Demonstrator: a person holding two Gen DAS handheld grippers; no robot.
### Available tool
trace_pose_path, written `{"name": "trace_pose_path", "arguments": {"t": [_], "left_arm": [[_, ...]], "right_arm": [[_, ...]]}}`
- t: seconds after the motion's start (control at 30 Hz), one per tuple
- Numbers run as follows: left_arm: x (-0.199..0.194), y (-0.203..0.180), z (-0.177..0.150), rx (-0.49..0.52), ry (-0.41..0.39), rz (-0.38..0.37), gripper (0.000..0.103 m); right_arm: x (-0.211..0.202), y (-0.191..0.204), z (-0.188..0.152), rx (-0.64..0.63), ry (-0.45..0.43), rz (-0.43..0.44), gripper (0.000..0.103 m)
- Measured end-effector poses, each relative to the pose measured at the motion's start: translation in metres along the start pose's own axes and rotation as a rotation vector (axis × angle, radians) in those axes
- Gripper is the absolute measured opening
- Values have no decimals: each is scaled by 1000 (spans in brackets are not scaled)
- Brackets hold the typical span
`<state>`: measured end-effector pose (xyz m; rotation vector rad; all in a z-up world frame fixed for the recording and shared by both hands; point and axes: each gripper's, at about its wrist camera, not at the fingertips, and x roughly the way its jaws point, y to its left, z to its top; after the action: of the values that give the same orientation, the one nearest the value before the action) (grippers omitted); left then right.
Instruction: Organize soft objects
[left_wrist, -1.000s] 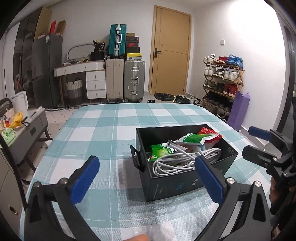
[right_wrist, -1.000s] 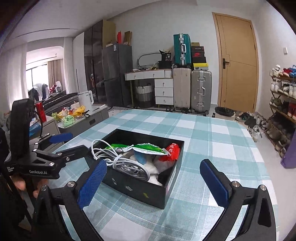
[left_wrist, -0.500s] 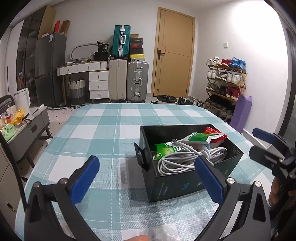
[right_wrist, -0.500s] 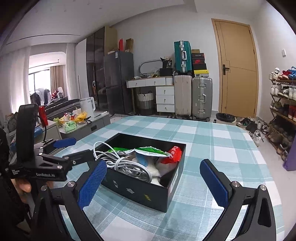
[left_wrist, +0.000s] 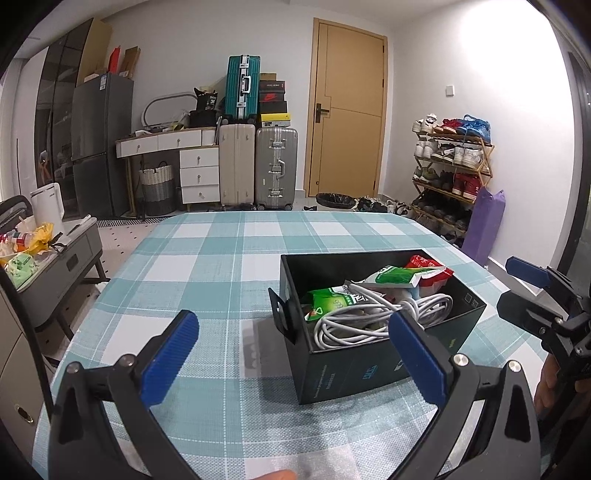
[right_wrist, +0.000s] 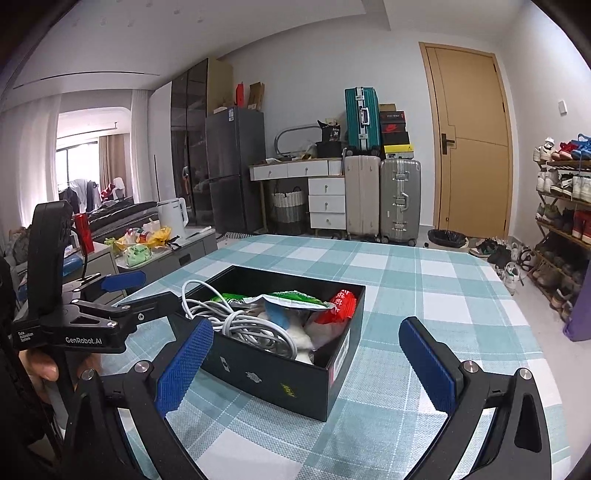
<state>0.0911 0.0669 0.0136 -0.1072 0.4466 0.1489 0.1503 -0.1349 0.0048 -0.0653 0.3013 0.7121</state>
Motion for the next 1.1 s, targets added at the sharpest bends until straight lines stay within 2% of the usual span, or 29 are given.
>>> {"name": "trace_pose_path", "arguments": {"t": [1.1], "left_arm": [[0, -3, -1, 7, -5, 2, 103]], "right_arm": [[-1, 0, 0, -1, -5, -1, 102]]}}
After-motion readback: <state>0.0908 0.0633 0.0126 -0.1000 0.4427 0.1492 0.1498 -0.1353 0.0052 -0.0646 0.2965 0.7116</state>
